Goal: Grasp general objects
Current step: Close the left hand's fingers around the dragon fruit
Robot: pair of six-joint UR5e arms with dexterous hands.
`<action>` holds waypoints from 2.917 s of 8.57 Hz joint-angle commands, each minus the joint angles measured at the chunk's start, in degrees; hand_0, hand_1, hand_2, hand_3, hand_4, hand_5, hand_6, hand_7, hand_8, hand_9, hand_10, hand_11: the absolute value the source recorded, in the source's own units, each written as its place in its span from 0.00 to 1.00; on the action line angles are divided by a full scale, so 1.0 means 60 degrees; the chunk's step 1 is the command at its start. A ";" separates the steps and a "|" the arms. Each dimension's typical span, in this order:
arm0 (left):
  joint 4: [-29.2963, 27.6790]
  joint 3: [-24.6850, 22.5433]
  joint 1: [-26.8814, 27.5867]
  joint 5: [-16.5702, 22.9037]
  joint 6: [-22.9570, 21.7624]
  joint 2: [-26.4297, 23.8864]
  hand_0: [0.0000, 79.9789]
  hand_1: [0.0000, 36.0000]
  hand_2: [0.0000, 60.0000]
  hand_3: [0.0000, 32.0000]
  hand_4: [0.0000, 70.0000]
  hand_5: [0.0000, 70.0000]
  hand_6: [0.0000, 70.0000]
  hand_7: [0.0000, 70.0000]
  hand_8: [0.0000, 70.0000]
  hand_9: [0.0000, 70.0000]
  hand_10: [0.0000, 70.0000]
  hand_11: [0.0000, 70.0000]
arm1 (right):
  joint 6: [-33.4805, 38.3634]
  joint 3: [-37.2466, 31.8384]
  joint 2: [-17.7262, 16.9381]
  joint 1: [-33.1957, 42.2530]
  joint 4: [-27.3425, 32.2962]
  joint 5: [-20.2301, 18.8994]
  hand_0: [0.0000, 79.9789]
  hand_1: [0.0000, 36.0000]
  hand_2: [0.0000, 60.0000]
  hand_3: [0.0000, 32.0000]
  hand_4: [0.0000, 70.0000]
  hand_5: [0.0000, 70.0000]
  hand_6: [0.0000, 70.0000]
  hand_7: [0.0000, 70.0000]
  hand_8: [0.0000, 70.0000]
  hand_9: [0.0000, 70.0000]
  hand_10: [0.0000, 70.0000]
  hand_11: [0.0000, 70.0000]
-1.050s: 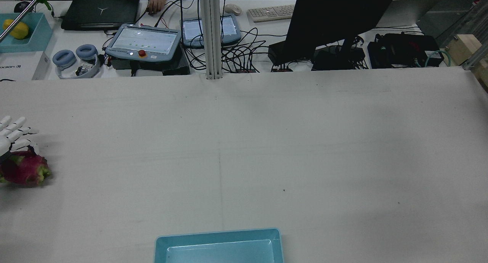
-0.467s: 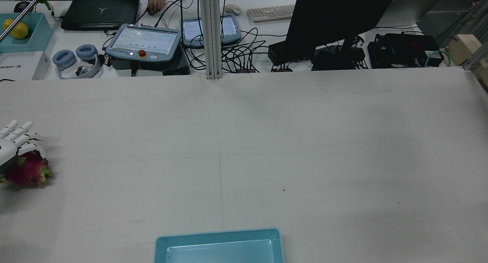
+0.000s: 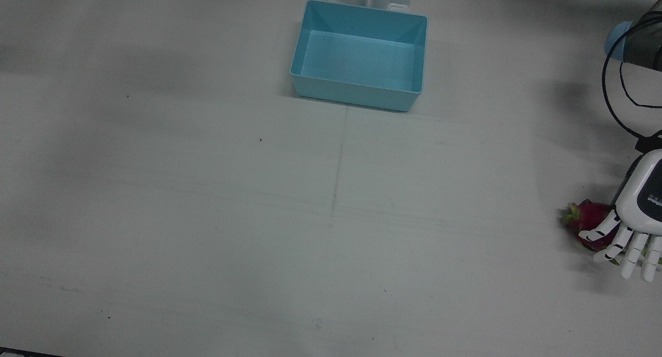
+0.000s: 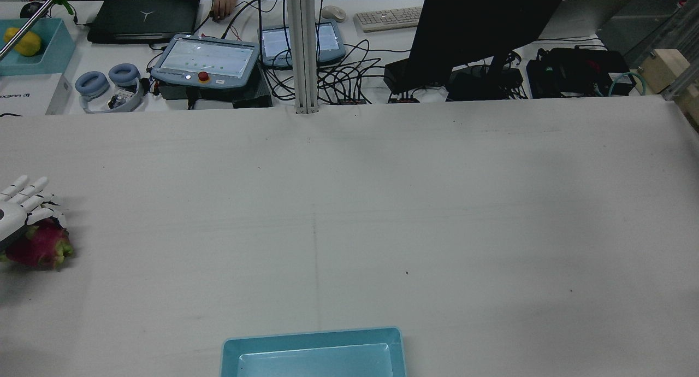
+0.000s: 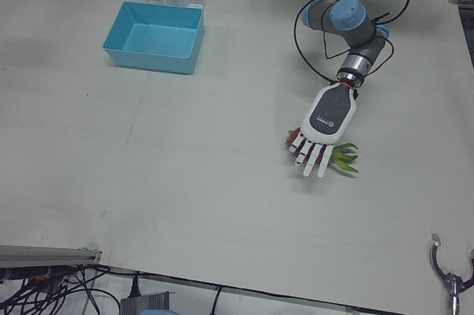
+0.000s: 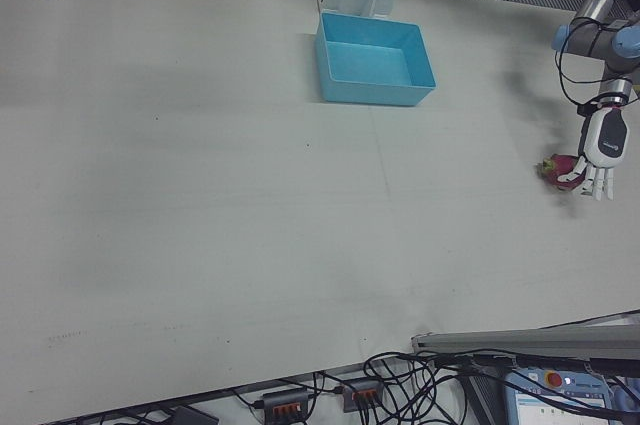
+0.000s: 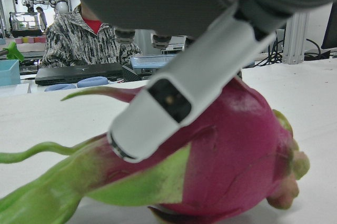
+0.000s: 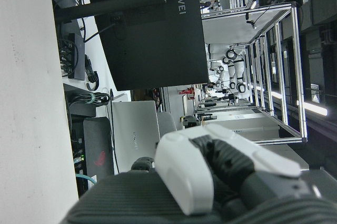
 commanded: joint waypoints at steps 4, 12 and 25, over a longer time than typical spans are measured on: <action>-0.0074 0.0268 0.0321 -0.0029 0.0111 -0.0110 1.00 1.00 1.00 0.21 0.00 0.83 0.00 0.54 0.00 0.09 0.00 0.00 | 0.0000 0.0000 0.0000 0.0000 0.0000 0.0000 0.00 0.00 0.00 0.00 0.00 0.00 0.00 0.00 0.00 0.00 0.00 0.00; 0.0000 0.0400 0.0456 -0.0044 0.0111 -0.0287 1.00 1.00 1.00 0.00 0.00 1.00 0.00 1.00 0.00 0.23 0.00 0.04 | 0.0000 0.0000 0.0000 0.0000 0.0000 0.0000 0.00 0.00 0.00 0.00 0.00 0.00 0.00 0.00 0.00 0.00 0.00 0.00; 0.0029 0.0503 0.0442 -0.0045 0.0067 -0.0448 1.00 1.00 1.00 0.00 1.00 1.00 1.00 1.00 1.00 1.00 0.83 1.00 | 0.0000 0.0000 0.0000 0.0000 0.0000 0.0000 0.00 0.00 0.00 0.00 0.00 0.00 0.00 0.00 0.00 0.00 0.00 0.00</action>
